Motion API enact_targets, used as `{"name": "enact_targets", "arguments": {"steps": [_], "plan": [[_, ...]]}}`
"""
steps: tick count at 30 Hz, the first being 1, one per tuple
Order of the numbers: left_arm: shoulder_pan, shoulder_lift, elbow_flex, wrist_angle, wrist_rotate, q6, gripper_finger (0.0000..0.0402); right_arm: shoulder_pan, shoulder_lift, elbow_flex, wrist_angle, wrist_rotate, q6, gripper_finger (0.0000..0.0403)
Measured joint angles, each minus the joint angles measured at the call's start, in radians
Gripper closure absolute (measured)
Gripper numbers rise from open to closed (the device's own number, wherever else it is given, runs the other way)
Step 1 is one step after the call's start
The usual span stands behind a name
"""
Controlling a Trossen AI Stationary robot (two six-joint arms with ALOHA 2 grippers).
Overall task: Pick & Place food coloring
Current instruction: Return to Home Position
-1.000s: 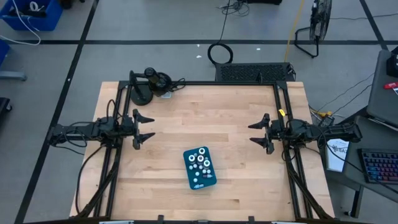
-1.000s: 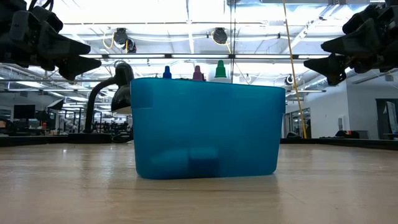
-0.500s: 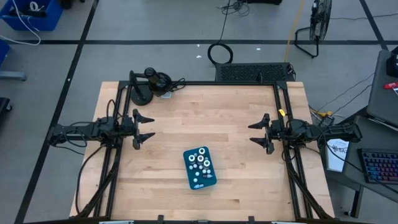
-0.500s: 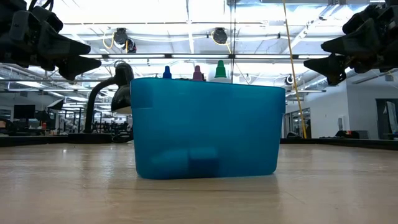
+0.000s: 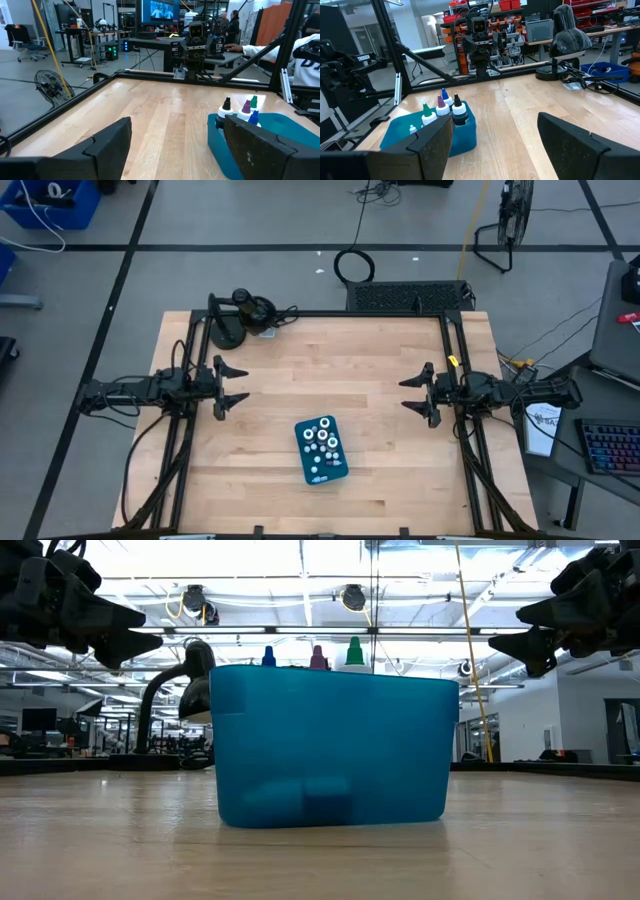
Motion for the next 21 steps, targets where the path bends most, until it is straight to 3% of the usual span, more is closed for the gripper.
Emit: {"name": "enact_targets", "arguments": {"steps": [8,21], "plan": [[0.0,0.0,0.0,0.0,0.0,0.0,0.0076,0.0,0.0,0.0,0.0,0.0,0.0,0.0125],[0.0,0.0,0.0,0.0,0.0,0.0,0.0089,0.0,0.0,0.0,0.0,0.0,0.0,0.0126]]}}
